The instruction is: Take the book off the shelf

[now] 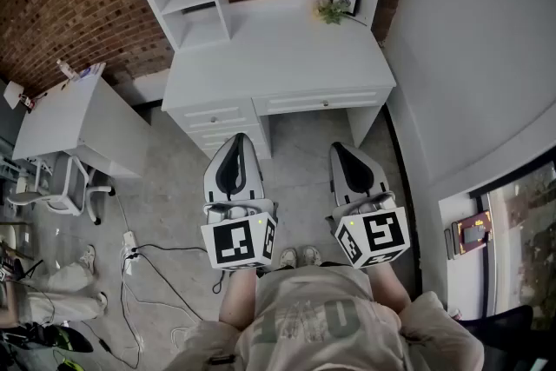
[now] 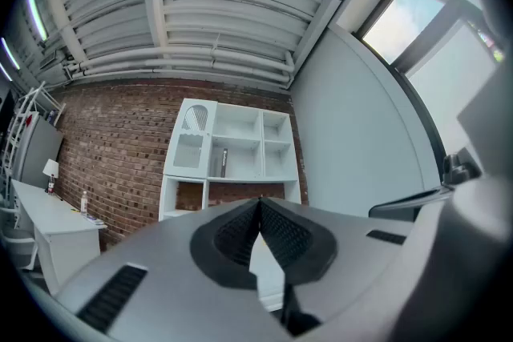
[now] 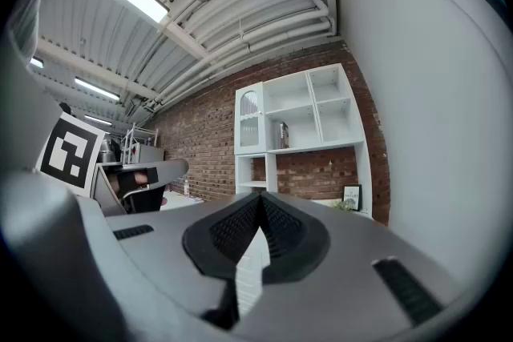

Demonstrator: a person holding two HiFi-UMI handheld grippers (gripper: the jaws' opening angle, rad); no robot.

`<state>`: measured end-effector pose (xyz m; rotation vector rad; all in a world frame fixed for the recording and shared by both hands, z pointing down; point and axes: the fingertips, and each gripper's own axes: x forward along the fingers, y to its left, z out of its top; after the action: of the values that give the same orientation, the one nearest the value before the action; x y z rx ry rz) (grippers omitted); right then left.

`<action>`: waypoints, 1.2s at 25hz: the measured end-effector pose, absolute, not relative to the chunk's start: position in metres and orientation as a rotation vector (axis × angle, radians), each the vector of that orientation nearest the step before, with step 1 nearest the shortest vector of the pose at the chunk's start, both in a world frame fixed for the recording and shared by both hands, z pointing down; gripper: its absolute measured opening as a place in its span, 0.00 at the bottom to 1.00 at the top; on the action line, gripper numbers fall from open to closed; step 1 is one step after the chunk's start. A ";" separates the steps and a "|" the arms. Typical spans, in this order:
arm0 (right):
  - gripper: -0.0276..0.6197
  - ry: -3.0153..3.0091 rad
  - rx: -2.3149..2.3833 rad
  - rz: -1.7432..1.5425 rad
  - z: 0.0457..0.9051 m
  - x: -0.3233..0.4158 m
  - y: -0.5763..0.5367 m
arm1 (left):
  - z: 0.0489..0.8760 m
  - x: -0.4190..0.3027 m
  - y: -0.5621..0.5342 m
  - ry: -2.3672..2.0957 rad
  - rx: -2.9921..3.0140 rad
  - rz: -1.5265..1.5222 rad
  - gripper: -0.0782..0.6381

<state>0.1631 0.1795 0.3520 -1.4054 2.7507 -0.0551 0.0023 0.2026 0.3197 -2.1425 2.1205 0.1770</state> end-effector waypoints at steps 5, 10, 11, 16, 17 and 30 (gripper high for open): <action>0.07 2.757 -1.411 -0.028 0.347 0.157 0.178 | 0.321 -0.001 0.203 2.127 -2.154 0.177 0.13; 0.07 2.769 -1.384 -0.068 0.351 0.147 0.177 | 0.326 -0.012 0.204 2.149 -2.147 0.191 0.13; 0.07 2.775 -1.379 -0.066 0.352 0.144 0.177 | 0.327 -0.015 0.204 2.153 -2.144 0.191 0.13; 0.07 2.795 -1.358 -0.036 0.352 0.126 0.177 | 0.330 -0.033 0.203 2.174 -2.139 0.208 0.13; 0.07 2.786 -1.353 -0.036 0.352 0.122 0.177 | 0.331 -0.037 0.201 2.176 -2.139 0.211 0.13; 0.07 2.762 -1.374 -0.005 0.346 0.068 0.166 | 0.339 -0.115 0.193 2.178 -2.169 0.299 0.13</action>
<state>0.0676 0.1658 0.3465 -1.3745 2.7619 -0.0045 -0.1147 0.1933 0.3389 -2.1688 2.1777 0.2991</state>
